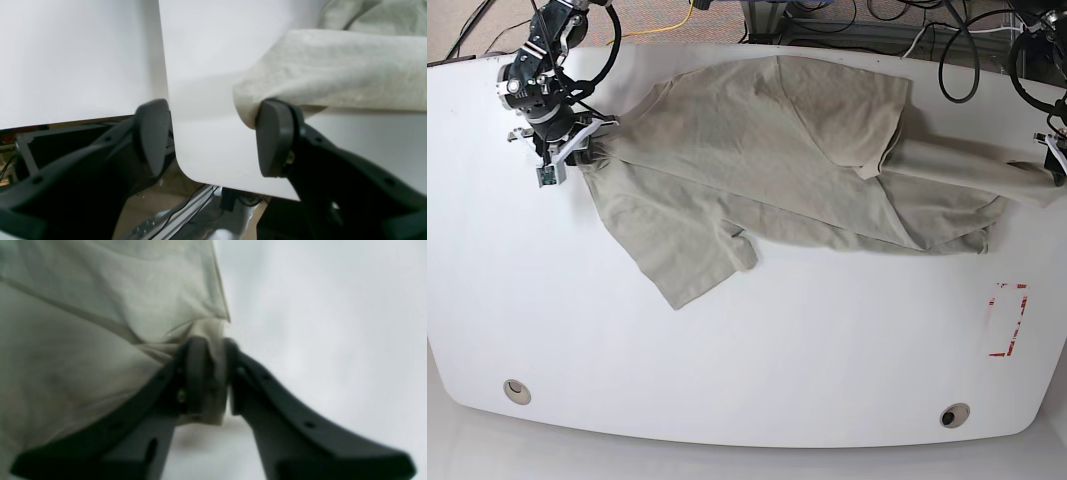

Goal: Layout the t-shirt on the table in an organized manner, then fold the t-shirt properly
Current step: 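Release and regrasp the shirt edge with the right gripper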

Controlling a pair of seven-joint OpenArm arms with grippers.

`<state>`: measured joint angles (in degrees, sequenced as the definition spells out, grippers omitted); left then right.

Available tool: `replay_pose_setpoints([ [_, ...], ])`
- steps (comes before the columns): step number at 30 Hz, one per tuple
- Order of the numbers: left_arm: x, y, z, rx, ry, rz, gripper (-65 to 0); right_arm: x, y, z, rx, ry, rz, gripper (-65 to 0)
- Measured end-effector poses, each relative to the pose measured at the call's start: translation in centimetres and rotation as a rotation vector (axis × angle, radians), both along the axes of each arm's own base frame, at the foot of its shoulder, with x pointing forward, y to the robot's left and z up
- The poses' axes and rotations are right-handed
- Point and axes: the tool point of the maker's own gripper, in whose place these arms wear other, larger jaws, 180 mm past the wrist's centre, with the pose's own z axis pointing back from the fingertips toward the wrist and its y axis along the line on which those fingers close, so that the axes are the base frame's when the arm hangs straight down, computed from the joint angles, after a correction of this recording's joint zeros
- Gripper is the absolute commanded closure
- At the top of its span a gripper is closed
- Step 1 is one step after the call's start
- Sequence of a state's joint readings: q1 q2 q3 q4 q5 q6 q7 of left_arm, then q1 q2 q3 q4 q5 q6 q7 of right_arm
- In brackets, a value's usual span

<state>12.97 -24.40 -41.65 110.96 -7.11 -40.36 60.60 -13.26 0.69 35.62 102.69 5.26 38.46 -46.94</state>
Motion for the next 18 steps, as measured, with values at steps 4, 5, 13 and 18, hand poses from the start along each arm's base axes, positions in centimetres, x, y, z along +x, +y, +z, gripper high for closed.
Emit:
replay_pose_setpoints([
  [4, -0.5, 0.0, -0.5, -0.001, 0.019, 0.000, -38.9, -0.7, 0.5, -0.5, 0.016, 0.015, -0.005, -46.3],
  [5, -0.6, 0.0, -0.5, -0.001, 0.022, 0.001, -38.9, -1.0, 0.6, -0.6, 0.016, 0.020, -0.005, -48.5],
  [13, -2.3, -0.2, -2.0, -0.008, 0.080, -0.003, -38.9, -1.4, 1.8, -0.6, 0.033, 0.021, -0.013, -51.5],
  [18, -3.2, -0.5, -2.9, -0.018, 0.112, 0.004, -38.9, -0.4, 2.4, 0.7, 0.047, -0.035, -0.006, -51.5],
])
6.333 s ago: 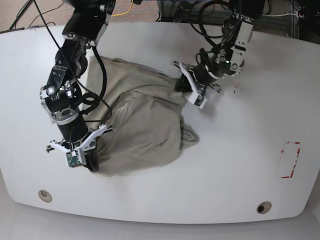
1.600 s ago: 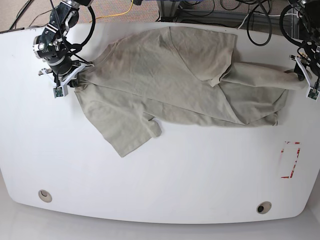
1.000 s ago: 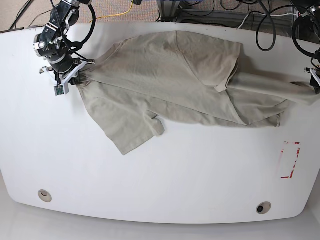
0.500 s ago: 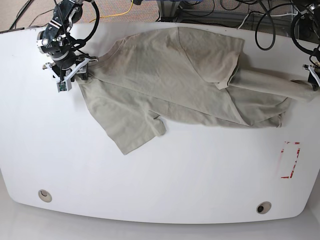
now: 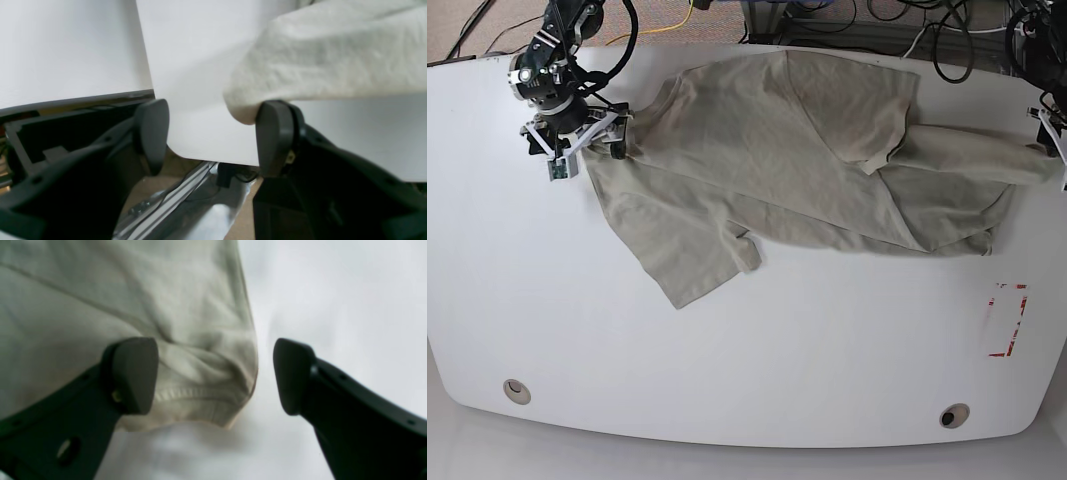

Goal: Layout the t-shirt on the table in an organized manner, then fold the t-shirt properly
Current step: 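Release and regrasp the shirt edge with the right gripper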

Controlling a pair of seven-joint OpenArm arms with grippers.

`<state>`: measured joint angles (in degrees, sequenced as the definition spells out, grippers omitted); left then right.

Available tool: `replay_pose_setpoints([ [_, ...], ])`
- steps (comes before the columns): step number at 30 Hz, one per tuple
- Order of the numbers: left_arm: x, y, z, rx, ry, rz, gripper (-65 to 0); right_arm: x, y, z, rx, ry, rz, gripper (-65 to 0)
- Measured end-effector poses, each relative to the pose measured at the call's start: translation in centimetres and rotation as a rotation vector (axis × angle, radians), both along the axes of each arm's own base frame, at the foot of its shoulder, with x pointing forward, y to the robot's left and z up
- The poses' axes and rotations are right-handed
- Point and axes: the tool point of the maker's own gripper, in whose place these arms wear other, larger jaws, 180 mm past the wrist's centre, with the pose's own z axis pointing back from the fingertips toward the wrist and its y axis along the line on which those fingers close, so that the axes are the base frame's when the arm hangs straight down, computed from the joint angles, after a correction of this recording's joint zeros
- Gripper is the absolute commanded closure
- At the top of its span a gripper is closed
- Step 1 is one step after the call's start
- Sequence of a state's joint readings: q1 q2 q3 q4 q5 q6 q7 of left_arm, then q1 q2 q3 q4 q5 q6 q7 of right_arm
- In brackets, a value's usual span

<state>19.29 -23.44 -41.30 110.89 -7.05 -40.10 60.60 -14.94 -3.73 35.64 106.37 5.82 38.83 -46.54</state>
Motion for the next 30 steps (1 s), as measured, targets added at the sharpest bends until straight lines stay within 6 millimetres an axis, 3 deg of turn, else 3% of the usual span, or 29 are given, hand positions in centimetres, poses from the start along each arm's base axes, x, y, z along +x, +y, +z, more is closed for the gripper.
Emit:
replay_pose_setpoints([
  [4, -0.4, -0.8, -1.0, -0.029, 0.013, -0.002, -38.6, 0.8, 0.4, 0.3, 0.009, -0.014, -0.003, -51.7],
  [8, -0.5, -1.4, -1.5, -0.054, 0.006, 0.010, -38.6, 3.3, 0.3, 1.4, 0.015, -0.065, -0.010, -51.7],
  [14, 0.3, -1.7, -0.6, -0.050, -0.035, 0.010, -38.6, 6.5, 1.0, 0.9, 0.083, -0.093, -0.002, -51.7],
  [21, 0.9, -0.8, 0.9, -0.035, -0.091, 0.035, -38.6, 8.1, -0.2, -0.6, 0.101, -0.049, -0.012, -51.7],
  [30, 1.7, -0.1, 2.1, -0.026, -0.138, 0.058, -38.6, 8.6, 0.8, -2.2, 0.155, -0.017, 0.010, -51.7],
])
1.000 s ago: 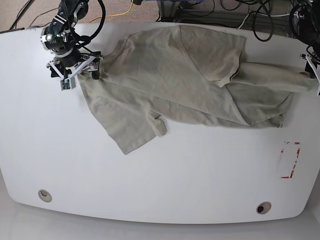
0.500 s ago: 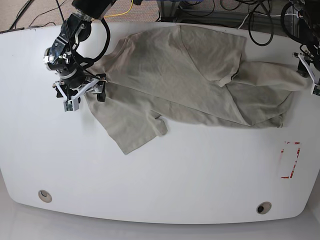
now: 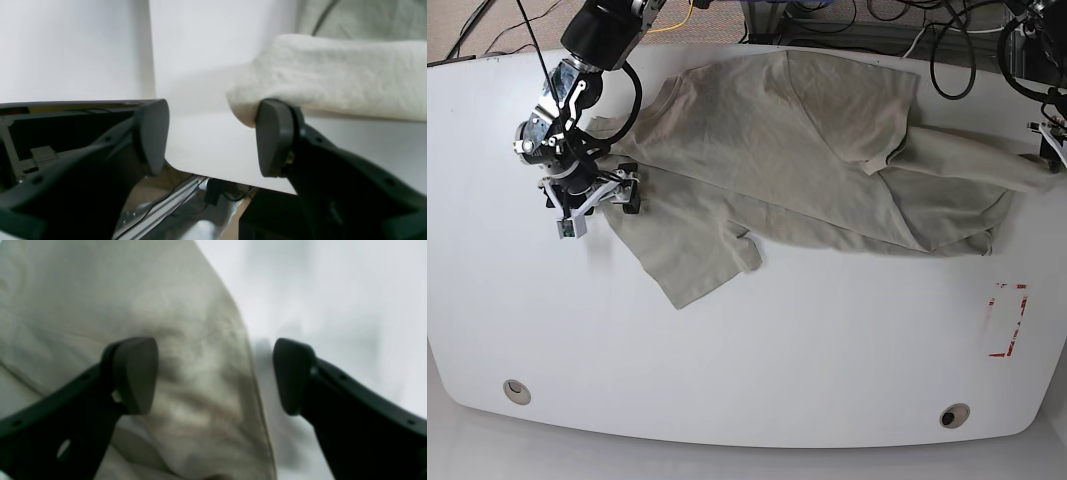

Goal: Layout the t-shirt on the table in an organized manner, then fold the t-shirt properly
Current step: 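Release and regrasp the shirt edge with the right gripper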

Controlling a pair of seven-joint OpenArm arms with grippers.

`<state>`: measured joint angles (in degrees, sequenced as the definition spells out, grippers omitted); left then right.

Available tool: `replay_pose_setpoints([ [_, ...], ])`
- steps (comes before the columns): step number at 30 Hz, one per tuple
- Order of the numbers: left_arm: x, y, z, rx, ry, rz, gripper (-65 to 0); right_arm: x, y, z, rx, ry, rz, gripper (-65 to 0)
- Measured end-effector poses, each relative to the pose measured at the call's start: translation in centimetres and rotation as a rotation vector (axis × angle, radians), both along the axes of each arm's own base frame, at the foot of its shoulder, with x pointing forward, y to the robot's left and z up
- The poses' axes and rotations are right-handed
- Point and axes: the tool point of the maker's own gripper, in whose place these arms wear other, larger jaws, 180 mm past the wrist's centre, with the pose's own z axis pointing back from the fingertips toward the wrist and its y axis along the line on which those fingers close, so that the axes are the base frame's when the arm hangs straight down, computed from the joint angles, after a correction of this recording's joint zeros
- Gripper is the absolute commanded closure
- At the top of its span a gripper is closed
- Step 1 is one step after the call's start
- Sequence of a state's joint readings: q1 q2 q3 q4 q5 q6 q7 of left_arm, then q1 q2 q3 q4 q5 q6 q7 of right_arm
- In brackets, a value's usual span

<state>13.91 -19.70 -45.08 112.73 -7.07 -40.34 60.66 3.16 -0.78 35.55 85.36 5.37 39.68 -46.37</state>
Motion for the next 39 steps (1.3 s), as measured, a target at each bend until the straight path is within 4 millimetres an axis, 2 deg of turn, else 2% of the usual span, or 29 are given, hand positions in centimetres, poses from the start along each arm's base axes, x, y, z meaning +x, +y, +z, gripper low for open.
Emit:
replay_pose_setpoints([
  [4, 1.0, 0.1, 0.8, 0.004, -0.033, 0.006, -38.6, 0.0, 0.0, 0.0, -0.003, 0.001, 0.005, -51.7],
  [9, 2.4, 0.1, 2.1, 0.002, -0.093, 0.002, -38.6, 0.3, 2.0, -0.2, -0.003, 0.004, 0.067, -48.5],
  [15, 3.4, 0.3, 3.2, 0.007, -0.133, 0.009, -38.6, 0.3, 4.2, -0.3, 0.024, -0.005, 0.112, -30.0],
  [20, 4.1, 0.2, 3.9, 0.006, -0.160, 0.008, -38.6, 0.3, 4.5, -0.4, 0.027, -0.001, 0.116, -9.7],
  [23, 4.2, 0.3, 4.0, 0.006, -0.165, 0.009, -38.6, 0.1, 4.4, -0.5, 0.024, 0.007, 0.116, -1.6],
  [28, 4.3, 0.3, 4.1, 0.005, -0.172, 0.011, -38.6, 0.1, 4.6, -0.6, 0.023, 0.011, 0.124, 0.0],
  [33, 5.2, 1.2, 5.9, 0.008, -0.238, 0.050, -38.8, 0.2, 5.3, -0.5, 0.019, 0.011, 0.151, 0.0],
  [36, 6.6, 0.9, 6.3, -0.025, -0.280, 0.049, -38.8, 0.2, 5.5, -0.5, 0.020, 0.012, 0.155, 0.0],
  [39, 8.2, -0.2, 5.3, -0.081, -0.281, 0.033, -38.9, 0.2, 5.5, -0.6, 0.020, 0.013, 0.156, 0.0],
])
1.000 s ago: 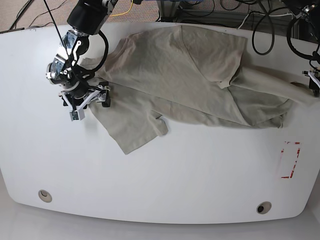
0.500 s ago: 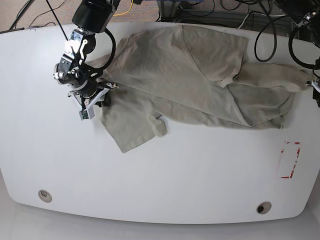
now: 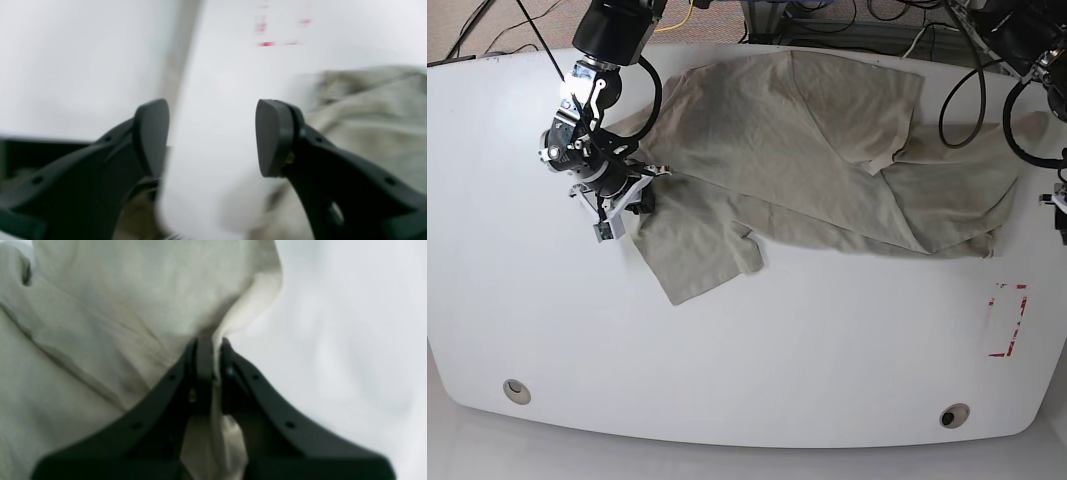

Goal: Layout the t-shirt on the table in an organized manner, then fold the t-shirt properly
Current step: 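Release and regrasp the shirt edge with the right gripper, then release and regrasp the shirt hem with the left gripper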

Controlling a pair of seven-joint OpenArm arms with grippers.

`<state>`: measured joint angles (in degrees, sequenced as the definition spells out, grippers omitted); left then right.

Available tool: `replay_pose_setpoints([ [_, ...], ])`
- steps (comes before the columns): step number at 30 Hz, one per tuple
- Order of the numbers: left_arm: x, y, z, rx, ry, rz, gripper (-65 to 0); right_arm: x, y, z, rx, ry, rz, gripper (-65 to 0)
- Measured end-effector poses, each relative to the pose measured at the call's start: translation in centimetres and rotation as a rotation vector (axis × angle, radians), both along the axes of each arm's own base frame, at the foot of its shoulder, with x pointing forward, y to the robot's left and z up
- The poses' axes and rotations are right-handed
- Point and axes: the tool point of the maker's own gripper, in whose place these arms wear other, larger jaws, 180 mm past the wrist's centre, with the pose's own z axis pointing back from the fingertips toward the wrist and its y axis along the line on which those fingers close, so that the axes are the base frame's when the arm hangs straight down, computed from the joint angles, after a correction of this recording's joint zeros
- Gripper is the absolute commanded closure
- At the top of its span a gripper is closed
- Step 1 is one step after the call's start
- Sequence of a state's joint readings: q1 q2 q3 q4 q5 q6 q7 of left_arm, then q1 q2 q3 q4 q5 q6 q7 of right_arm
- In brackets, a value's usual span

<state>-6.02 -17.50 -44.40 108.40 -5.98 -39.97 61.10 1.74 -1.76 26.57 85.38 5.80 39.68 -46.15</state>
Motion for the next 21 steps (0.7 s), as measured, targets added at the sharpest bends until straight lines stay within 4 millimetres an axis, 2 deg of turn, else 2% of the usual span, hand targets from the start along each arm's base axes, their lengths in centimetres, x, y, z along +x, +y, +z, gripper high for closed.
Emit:
replay_pose_setpoints([
  [3, 2.1, -1.3, -0.8, -0.044, 0.010, -0.048, -38.9, 0.0, 0.0, 0.0, 0.001, -0.001, 0.000, 0.0],
  [5, 3.7, -1.8, -1.1, -0.085, -0.004, -0.061, -38.9, 0.0, 0.0, 0.0, 0.000, -0.001, 0.000, 0.0],
  [8, 5.8, -2.2, -2.5, -0.175, 0.001, -0.042, -38.9, 0.0, 0.0, 0.0, 0.001, 0.000, 0.000, 0.0],
  [14, 7.7, -2.4, -7.7, -0.363, 0.080, 0.040, -38.9, 0.0, 0.2, 0.0, 0.004, -0.001, 0.001, 0.0],
  [18, 9.0, -3.6, -10.5, -0.461, 0.071, 0.025, -38.9, 0.1, 0.2, 0.0, 0.003, -0.001, 0.001, 0.0],
  [21, 9.1, -4.3, -13.3, -0.506, 0.116, 0.030, -38.9, 0.1, 0.1, 0.1, 0.003, -0.002, 0.000, 0.0],
])
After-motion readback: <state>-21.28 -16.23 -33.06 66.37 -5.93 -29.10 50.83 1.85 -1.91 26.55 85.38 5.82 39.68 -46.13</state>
